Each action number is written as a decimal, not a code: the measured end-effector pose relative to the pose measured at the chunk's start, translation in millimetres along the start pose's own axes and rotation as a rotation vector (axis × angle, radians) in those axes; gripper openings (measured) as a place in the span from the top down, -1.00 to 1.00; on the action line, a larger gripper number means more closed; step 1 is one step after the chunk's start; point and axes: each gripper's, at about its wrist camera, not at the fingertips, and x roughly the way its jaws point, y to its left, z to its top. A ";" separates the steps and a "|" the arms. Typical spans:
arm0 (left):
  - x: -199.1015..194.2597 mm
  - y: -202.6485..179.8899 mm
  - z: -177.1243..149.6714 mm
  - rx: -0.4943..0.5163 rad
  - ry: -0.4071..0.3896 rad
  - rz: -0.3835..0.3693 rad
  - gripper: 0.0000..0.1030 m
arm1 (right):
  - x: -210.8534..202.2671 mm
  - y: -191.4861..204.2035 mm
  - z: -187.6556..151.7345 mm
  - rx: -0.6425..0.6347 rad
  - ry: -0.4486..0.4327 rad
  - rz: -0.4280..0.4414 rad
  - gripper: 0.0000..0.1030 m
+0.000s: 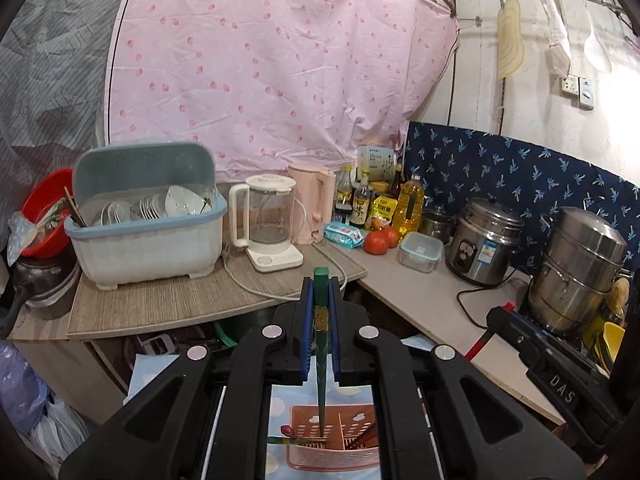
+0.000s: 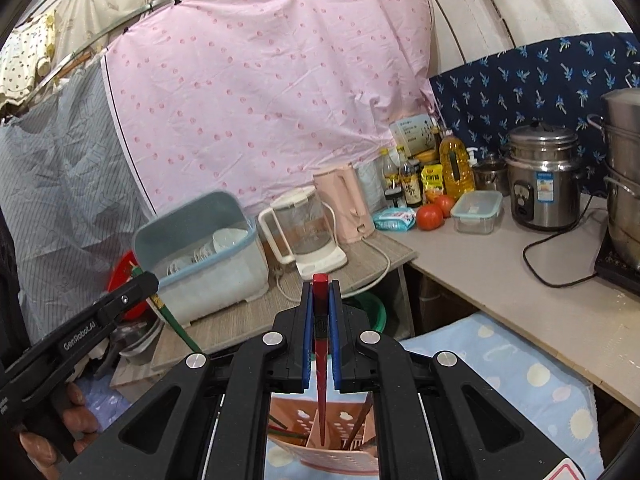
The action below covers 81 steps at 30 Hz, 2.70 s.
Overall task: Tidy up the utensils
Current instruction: 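Lower both chopsticks into the pink holder and open both tools, then move both open tools back down to the dark-red chopstick and gold spoon, then close the right tool on the dark-red chopstick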
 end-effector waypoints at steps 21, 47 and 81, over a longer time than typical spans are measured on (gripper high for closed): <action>12.8 3.1 -24.4 -0.013 0.059 0.005 0.30 | 7.4 -16.7 -37.4 0.027 0.062 -0.045 0.57; -56.0 -21.3 -151.6 0.049 0.294 -0.048 0.29 | -93.0 -20.4 -163.4 0.007 0.242 -0.039 0.57; -107.6 -8.7 -317.8 -0.001 0.558 0.037 0.29 | -129.3 0.0 -346.0 -0.162 0.599 -0.048 0.61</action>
